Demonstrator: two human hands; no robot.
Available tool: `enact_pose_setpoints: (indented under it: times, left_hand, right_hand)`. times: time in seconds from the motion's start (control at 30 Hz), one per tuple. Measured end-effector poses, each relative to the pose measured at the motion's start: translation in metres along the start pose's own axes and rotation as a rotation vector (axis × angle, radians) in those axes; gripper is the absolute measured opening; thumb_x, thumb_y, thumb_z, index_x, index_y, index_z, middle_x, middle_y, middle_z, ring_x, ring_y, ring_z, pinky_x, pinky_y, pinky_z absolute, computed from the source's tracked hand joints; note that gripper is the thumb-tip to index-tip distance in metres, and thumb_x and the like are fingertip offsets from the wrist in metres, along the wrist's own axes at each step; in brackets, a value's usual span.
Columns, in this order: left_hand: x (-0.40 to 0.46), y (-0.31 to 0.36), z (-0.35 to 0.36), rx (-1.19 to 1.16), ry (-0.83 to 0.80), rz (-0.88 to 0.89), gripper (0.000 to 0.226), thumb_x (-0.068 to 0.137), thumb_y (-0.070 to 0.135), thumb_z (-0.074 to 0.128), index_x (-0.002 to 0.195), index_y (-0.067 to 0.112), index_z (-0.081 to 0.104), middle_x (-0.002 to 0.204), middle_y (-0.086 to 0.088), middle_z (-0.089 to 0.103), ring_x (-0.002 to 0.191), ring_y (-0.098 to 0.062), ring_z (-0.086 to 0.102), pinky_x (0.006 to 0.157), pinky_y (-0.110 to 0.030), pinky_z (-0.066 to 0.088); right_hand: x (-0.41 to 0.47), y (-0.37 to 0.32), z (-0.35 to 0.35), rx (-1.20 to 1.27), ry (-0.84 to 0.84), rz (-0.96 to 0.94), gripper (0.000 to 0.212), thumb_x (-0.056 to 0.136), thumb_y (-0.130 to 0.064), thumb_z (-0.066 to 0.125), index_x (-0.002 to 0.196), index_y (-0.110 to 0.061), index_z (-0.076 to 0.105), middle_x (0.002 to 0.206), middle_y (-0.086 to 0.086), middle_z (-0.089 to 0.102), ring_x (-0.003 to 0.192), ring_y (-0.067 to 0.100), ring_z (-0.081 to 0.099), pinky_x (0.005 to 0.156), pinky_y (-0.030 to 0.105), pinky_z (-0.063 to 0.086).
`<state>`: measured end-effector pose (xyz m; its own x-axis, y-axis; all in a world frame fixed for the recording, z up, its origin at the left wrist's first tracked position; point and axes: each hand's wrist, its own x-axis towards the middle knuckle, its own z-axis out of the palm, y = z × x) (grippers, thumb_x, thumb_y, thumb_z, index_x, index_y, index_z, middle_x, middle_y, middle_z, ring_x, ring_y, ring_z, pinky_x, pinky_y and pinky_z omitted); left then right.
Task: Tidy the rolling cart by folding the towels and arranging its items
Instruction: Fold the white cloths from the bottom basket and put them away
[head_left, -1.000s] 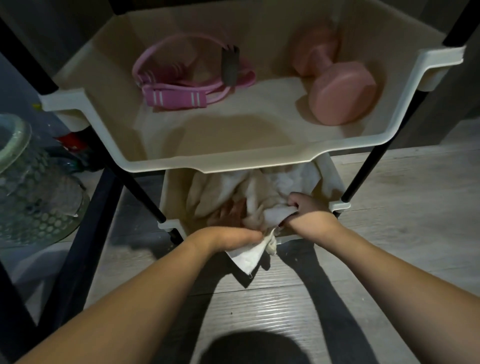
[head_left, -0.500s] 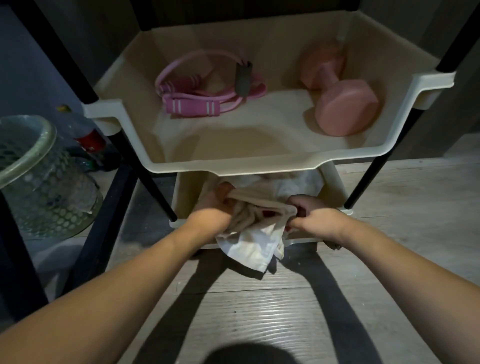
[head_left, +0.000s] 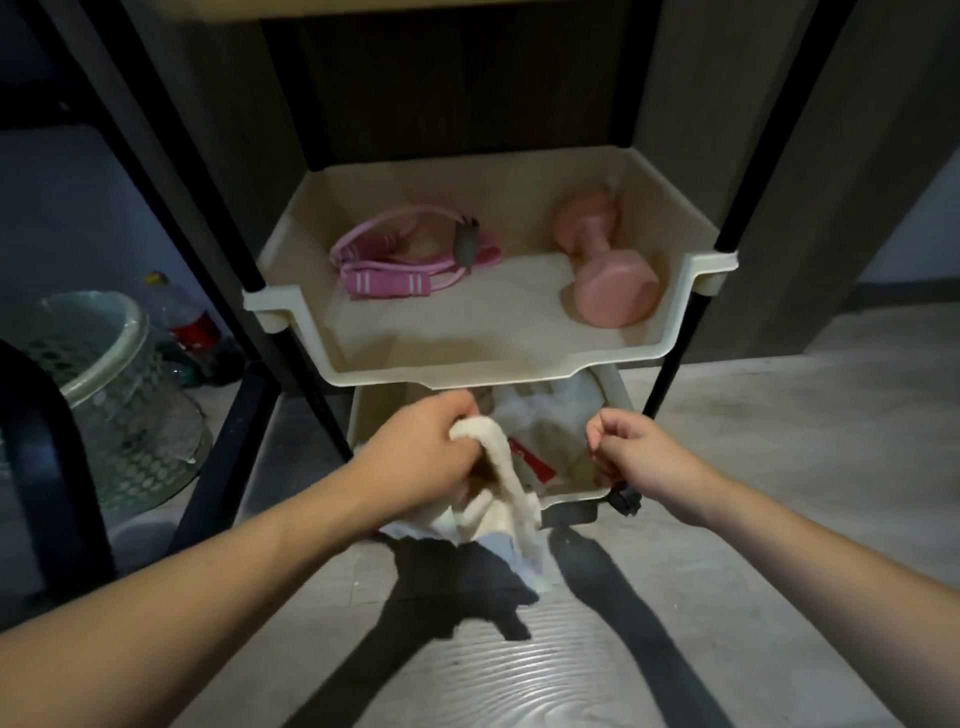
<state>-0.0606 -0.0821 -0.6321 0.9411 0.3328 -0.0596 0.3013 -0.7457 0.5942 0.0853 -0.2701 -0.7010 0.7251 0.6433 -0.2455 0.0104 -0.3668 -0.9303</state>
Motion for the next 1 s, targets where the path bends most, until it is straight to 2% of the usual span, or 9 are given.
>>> enact_pose_setpoints:
  times: [0.07,0.2,0.3,0.47,0.6,0.7,0.8,0.87,1.0]
  left_hand:
    - [-0.004,0.022,-0.019,-0.158,0.132,0.007,0.009,0.087,0.013,0.055,0.08,0.019,0.059,0.075,0.003,0.062,0.072,-0.015,0.058,0.069,-0.035,0.048]
    - [-0.007,0.073,-0.053,-0.376,0.302,0.059,0.014,0.09,0.014,0.054,0.077,0.018,0.055,0.069,0.006,0.055,0.065,-0.011,0.05,0.062,-0.031,0.041]
    - [-0.013,0.107,-0.087,-0.516,0.385,0.123,0.014,0.089,0.011,0.051,0.091,0.022,0.059,0.084,0.005,0.061,0.077,-0.012,0.057,0.071,-0.033,0.047]
    - [-0.029,0.111,-0.127,-0.527,0.485,0.09,0.028,0.085,0.01,0.046,0.095,0.027,0.065,0.089,0.005,0.065,0.086,-0.017,0.062,0.072,-0.036,0.051]
    - [-0.043,0.092,-0.141,-0.166,0.438,-0.055,0.023,0.089,0.015,0.044,0.089,0.027,0.063,0.087,0.002,0.064,0.087,-0.023,0.06,0.071,-0.037,0.047]
    - [-0.053,0.086,-0.142,0.376,0.266,-0.033,0.016,0.086,0.021,0.047,0.095,0.031,0.057,0.109,-0.001,0.061,0.101,-0.024,0.055,0.078,-0.036,0.044]
    - [-0.059,0.086,-0.13,0.022,-0.159,0.143,0.053,0.074,0.036,0.065,0.123,0.04,0.045,0.134,0.009,0.043,0.124,-0.013,0.043,0.104,-0.038,0.04]
    - [-0.062,0.088,-0.111,-0.277,-0.34,0.13,0.074,0.066,0.045,0.078,0.128,0.047,0.039,0.129,0.013,0.051,0.118,-0.007,0.053,0.101,-0.037,0.048]
    - [-0.061,0.09,-0.086,-0.393,-0.112,0.115,0.051,0.072,0.034,0.076,0.116,0.034,0.049,0.109,0.008,0.063,0.098,-0.005,0.063,0.091,-0.042,0.054]
  right_hand:
    - [-0.024,-0.022,0.001,0.056,-0.119,0.005,0.022,0.074,-0.004,0.05,0.089,-0.019,0.057,0.07,0.0,0.056,0.065,0.017,0.05,0.065,0.031,0.042]
    - [-0.068,-0.068,0.011,-0.017,-0.42,-0.057,0.072,0.075,-0.023,0.075,0.133,-0.027,0.034,0.121,-0.002,0.058,0.109,0.009,0.06,0.096,0.022,0.049]
    - [-0.092,-0.103,0.02,-0.344,-0.302,-0.231,0.101,0.069,-0.048,0.08,0.146,-0.038,0.015,0.146,-0.019,0.034,0.131,-0.004,0.038,0.108,0.016,0.034]
    - [-0.1,-0.143,-0.014,-0.445,0.048,-0.196,0.011,0.086,-0.023,0.067,0.096,-0.021,0.071,0.093,-0.007,0.072,0.09,0.012,0.066,0.082,0.033,0.051]
    - [-0.112,-0.177,-0.044,-0.445,0.058,-0.161,0.013,0.086,-0.006,0.06,0.073,-0.004,0.06,0.062,0.001,0.052,0.06,0.015,0.049,0.059,0.029,0.039]
    - [-0.112,-0.206,-0.046,-0.566,-0.091,-0.182,0.023,0.086,-0.025,0.062,0.087,-0.002,0.062,0.073,0.013,0.061,0.067,0.02,0.052,0.06,0.042,0.043]
    - [-0.11,-0.237,-0.033,-0.681,-0.201,-0.244,0.031,0.078,-0.04,0.06,0.09,-0.012,0.068,0.094,0.016,0.07,0.079,0.021,0.059,0.081,0.051,0.051]
    - [-0.109,-0.251,-0.024,-0.751,-0.255,-0.257,0.024,0.082,-0.038,0.062,0.085,-0.015,0.069,0.082,0.01,0.069,0.073,0.017,0.056,0.07,0.043,0.05]
    - [-0.106,-0.263,-0.024,-0.883,-0.222,-0.231,0.026,0.085,-0.033,0.062,0.079,-0.008,0.065,0.07,0.002,0.054,0.066,0.016,0.048,0.06,0.035,0.038]
